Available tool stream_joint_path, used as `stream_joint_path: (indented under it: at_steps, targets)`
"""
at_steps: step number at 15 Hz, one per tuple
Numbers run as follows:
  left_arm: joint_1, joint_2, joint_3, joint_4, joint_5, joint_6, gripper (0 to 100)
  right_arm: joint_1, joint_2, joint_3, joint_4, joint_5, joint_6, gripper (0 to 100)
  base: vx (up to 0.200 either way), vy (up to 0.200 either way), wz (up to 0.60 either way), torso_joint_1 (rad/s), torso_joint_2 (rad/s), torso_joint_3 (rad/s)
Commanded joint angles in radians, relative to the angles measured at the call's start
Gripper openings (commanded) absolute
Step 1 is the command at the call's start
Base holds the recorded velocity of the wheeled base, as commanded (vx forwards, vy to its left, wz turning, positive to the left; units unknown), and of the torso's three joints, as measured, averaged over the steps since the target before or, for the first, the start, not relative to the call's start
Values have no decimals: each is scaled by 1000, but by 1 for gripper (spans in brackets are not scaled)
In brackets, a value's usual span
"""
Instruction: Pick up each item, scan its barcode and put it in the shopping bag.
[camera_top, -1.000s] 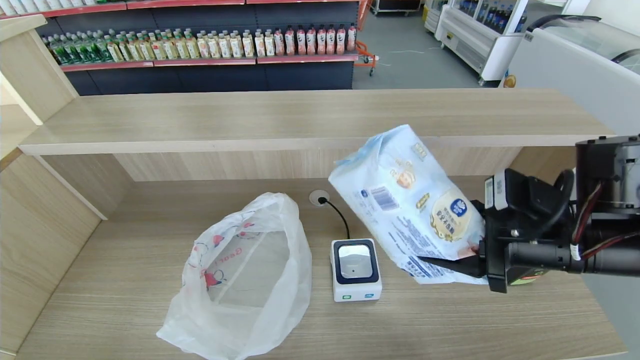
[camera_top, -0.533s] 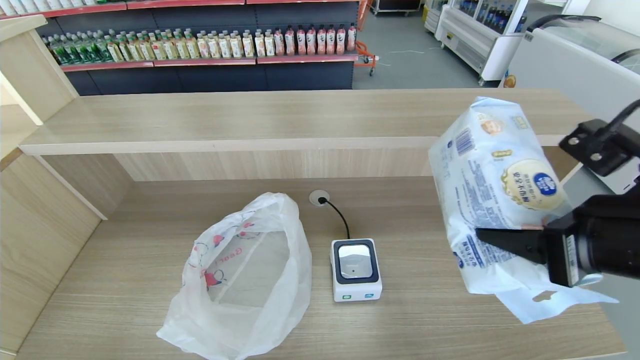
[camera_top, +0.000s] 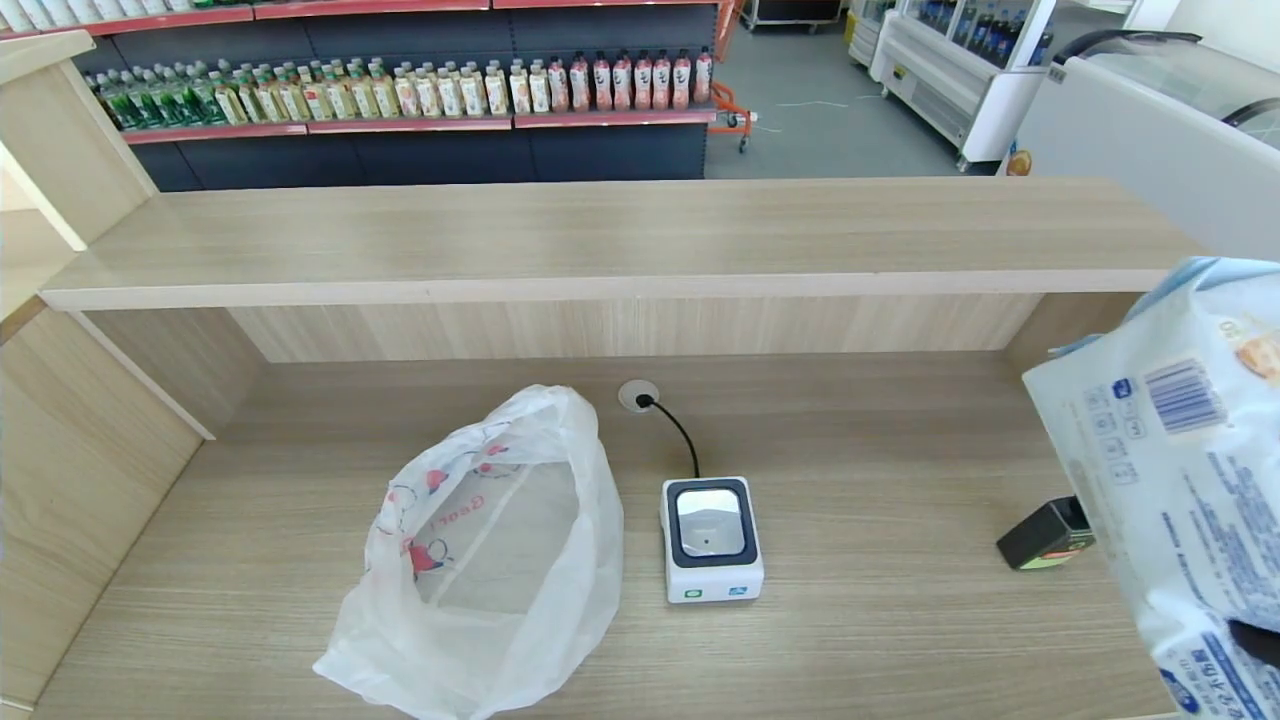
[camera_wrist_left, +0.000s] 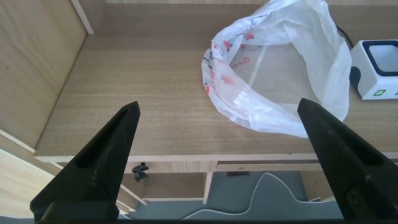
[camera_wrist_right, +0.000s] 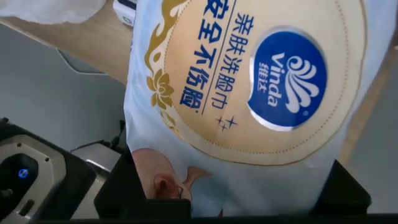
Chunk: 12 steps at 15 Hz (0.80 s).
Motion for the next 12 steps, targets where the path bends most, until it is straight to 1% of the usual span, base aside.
stream_joint_path:
  at_steps: [1,3,6,7,8,9,10,11,12]
  targets:
    - [0,0,0,0,0,0,100,-77,-124,10,19,2,-74,0,0,0,0,0,0,0]
    - [0,0,0,0,0,0,100,-80,-143,37,12,2,-118,0,0,0,600,5,2,2]
    - [0,0,0,0,0,0,100,-100,-170,86,12,-10,-261,0,0,0,600,1,-1,-1]
    - [0,0,0,0,0,0,100,-141,-170,126,-4,-19,-395,0,0,0,600,-2,2,2]
    - [0,0,0,0,0,0,100,-146,-173,186,-57,-19,-470,0,0,0,600,7,2,7]
    - [-1,0,0,0,0,0,100,-149,-173,221,-94,-21,-493,0,0,0,0,0,0,0]
    - [-1,0,0,0,0,0,100,-191,-153,280,-148,-31,-539,0,0,0,0,0,0,0]
    - [0,0,0,0,0,0,100,-267,-100,284,-151,-45,-566,0,0,0,0,0,0,0]
    - [-1,0,0,0,0,0,100,-387,-41,277,-165,-54,-629,0,0,0,0,0,0,0]
